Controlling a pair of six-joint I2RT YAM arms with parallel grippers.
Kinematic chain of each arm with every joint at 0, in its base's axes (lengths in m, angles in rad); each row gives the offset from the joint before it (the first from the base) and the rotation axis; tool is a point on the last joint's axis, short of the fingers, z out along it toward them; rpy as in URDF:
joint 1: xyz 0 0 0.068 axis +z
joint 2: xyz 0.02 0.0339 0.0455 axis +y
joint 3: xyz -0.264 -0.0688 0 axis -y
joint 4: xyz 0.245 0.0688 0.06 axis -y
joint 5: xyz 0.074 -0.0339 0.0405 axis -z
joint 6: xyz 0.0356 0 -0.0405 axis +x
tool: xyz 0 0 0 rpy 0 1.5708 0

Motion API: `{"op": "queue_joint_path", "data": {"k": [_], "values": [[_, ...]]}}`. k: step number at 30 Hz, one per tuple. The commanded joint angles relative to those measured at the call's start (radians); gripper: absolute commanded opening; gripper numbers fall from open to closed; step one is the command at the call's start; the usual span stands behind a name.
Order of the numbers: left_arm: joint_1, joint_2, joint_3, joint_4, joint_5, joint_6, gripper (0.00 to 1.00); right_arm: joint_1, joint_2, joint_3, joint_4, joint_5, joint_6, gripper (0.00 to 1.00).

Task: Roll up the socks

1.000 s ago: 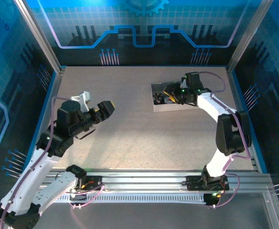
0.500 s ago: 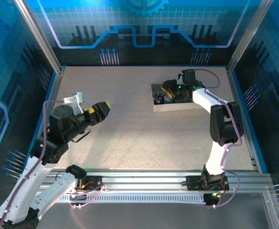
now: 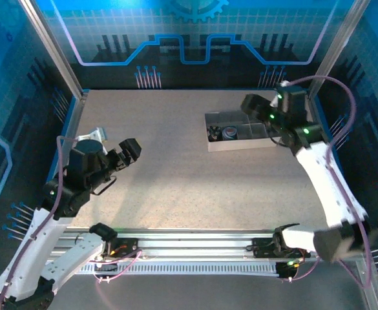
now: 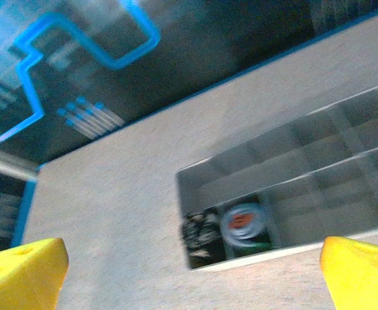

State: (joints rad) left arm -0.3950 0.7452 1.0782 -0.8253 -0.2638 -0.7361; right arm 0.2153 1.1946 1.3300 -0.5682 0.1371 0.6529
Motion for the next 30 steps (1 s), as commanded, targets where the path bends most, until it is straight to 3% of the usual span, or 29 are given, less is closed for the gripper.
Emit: {"op": "queue_joint_path", "data": {"k": [1, 3, 4, 5, 6, 8, 12, 20, 22, 24, 26, 30], "values": [[0.007, 0.027, 0.031, -0.274, -0.380, -0.128, 0.99, 0.015, -0.190, -0.289, -0.015, 0.307, -0.164, 1.00], [0.008, 0.012, -0.057, -0.187, -0.497, -0.021, 0.99, 0.037, -0.371, -0.575, 0.261, 0.461, -0.284, 1.00], [0.007, -0.015, -0.141, -0.048, -0.486, 0.165, 0.99, 0.041, -0.460, -0.728, 0.433, 0.479, -0.408, 1.00], [0.006, -0.041, -0.215, 0.045, -0.470, 0.295, 0.99, 0.042, -0.532, -0.850, 0.570, 0.467, -0.507, 1.00], [0.006, -0.056, -0.265, 0.101, -0.481, 0.340, 0.99, 0.042, -0.576, -0.921, 0.644, 0.452, -0.568, 1.00], [0.007, -0.092, -0.384, 0.254, -0.484, 0.472, 0.99, 0.036, -0.600, -1.017, 0.709, 0.408, -0.639, 1.00], [0.022, -0.112, -0.578, 0.516, -0.472, 0.597, 0.99, 0.017, -0.444, -1.045, 0.742, 0.355, -0.614, 1.00], [0.185, 0.038, -0.771, 0.935, -0.272, 0.641, 0.99, -0.044, 0.091, -1.030, 1.365, 0.132, -0.681, 1.00], [0.238, 0.097, -0.806, 1.071, -0.209, 0.634, 0.99, -0.058, 0.191, -0.996, 1.451, 0.090, -0.718, 1.00], [0.295, 0.179, -0.830, 1.226, -0.157, 0.614, 0.99, -0.093, 0.275, -0.984, 1.500, 0.058, -0.690, 1.00], [0.336, 0.268, -0.833, 1.341, -0.104, 0.589, 0.99, -0.114, 0.357, -1.028, 1.663, 0.026, -0.676, 1.00], [0.364, 0.448, -0.803, 1.493, -0.050, 0.586, 0.99, -0.120, 0.352, -1.024, 1.649, 0.052, -0.664, 1.00]]}}
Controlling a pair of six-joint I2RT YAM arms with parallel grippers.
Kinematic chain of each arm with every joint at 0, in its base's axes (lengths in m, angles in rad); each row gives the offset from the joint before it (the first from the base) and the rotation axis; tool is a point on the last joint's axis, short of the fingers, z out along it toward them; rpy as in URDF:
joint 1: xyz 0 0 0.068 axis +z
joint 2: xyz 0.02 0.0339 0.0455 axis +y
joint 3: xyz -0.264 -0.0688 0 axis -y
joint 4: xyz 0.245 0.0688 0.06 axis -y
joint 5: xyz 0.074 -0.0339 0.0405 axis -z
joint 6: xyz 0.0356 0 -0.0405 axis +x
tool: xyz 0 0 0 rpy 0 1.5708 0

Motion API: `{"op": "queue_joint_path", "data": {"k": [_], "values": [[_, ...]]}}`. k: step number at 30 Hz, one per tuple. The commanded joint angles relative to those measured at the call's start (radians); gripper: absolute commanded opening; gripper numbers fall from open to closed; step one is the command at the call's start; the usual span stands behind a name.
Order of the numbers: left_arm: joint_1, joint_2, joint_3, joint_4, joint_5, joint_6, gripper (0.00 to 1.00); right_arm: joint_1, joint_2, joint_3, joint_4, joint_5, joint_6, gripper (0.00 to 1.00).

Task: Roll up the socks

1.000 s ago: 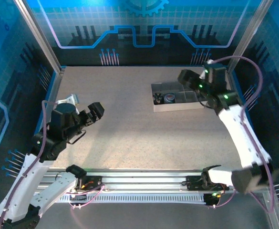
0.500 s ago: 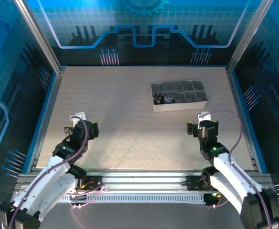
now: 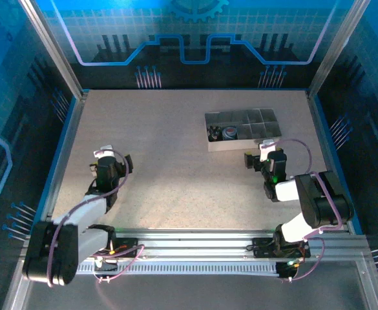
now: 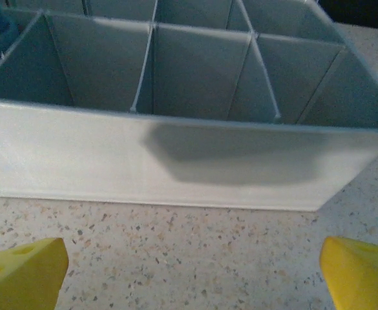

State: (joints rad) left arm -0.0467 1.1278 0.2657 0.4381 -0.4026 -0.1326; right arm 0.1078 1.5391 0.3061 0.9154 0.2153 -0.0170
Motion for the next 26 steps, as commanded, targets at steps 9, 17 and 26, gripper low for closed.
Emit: {"op": "queue_joint_path", "data": {"k": [9, 17, 26], "values": [[0.056, 0.416, 0.021, 0.633, 0.180, 0.051, 0.99, -0.014, 0.006, 0.075, 0.012, -0.029, 0.009, 1.00], [0.057, 0.422, 0.090, 0.530, 0.232, 0.076, 0.99, -0.013, 0.004, 0.077, 0.011, -0.034, 0.009, 1.00], [0.033, 0.418, 0.085, 0.536, 0.183, 0.092, 0.99, -0.009, 0.004, 0.059, 0.045, -0.011, 0.010, 1.00]]}}
